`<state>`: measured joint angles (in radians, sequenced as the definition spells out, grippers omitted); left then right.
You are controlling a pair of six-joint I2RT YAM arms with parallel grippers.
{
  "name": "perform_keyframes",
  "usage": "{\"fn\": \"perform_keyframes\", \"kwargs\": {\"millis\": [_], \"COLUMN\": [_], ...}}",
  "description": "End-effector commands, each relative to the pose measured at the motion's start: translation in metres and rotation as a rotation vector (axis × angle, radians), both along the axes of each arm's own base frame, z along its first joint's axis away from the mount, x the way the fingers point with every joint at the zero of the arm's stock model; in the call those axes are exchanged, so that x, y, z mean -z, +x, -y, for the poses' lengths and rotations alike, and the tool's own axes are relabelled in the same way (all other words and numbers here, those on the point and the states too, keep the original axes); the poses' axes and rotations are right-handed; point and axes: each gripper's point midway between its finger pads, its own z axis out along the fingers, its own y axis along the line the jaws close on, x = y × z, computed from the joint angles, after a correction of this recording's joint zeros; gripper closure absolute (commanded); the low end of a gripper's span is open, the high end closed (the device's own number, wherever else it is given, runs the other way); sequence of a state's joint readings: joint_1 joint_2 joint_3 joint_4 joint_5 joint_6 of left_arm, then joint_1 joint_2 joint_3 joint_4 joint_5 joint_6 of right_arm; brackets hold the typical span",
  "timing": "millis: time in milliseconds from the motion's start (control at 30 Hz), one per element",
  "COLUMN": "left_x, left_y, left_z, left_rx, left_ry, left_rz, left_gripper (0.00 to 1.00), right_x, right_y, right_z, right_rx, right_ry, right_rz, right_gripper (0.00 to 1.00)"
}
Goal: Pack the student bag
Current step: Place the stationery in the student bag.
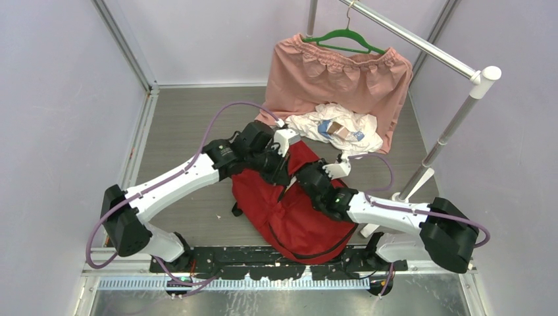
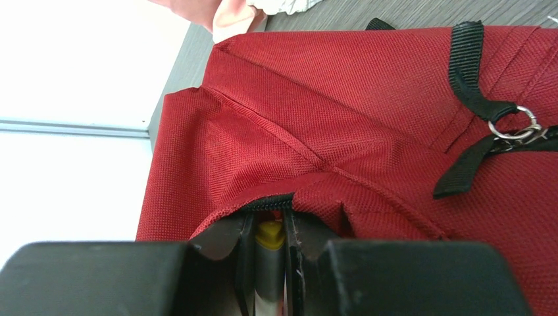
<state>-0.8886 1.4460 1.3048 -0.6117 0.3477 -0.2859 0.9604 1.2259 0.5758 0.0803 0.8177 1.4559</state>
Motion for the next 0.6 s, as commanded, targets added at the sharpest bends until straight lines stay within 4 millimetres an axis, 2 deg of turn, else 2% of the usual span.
{"fn": "perform_keyframes", "kwargs": {"millis": [0, 100, 233, 333, 367, 433, 567], "left_x": [-0.044, -0.042, -0.04, -0.04, -0.04, -0.041, -0.043], "left_y": [-0.018, -0.015, -0.016, -0.015, -0.015, -0.014, -0.012], "left_z": [0.011, 0.011, 0.012, 0.014, 0.015, 0.017, 0.017], "left_rx": [0.076, 0.068, 0.074, 0.078, 0.08, 0.081, 0.074], "left_ry": [-0.155, -0.146, -0.143, -0.15, -0.151, -0.152, -0.153], "left_rz": [0.023, 0.03, 0.022, 0.02, 0.018, 0.018, 0.023], "left_gripper": [1.0, 1.0, 1.0, 1.0, 1.0, 1.0, 1.0], "right_x": [-0.031, -0.029, -0.031, -0.039, -0.042, -0.046, -0.027], "right_y": [0.007, -0.002, -0.007, -0.006, -0.004, 0.001, -0.004], "right_z": [-0.011, -0.008, 0.028, 0.036, 0.032, 0.011, -0.041], "right_rx": [0.003, 0.004, 0.113, 0.154, 0.15, 0.104, -0.018], "right_ry": [0.098, 0.094, 0.09, 0.09, 0.093, 0.112, 0.1], "right_rz": [0.076, 0.068, 0.106, 0.122, 0.121, 0.1, 0.025], "right_gripper": [0.99, 0.99, 0.99, 0.99, 0.99, 0.99, 0.99]}}
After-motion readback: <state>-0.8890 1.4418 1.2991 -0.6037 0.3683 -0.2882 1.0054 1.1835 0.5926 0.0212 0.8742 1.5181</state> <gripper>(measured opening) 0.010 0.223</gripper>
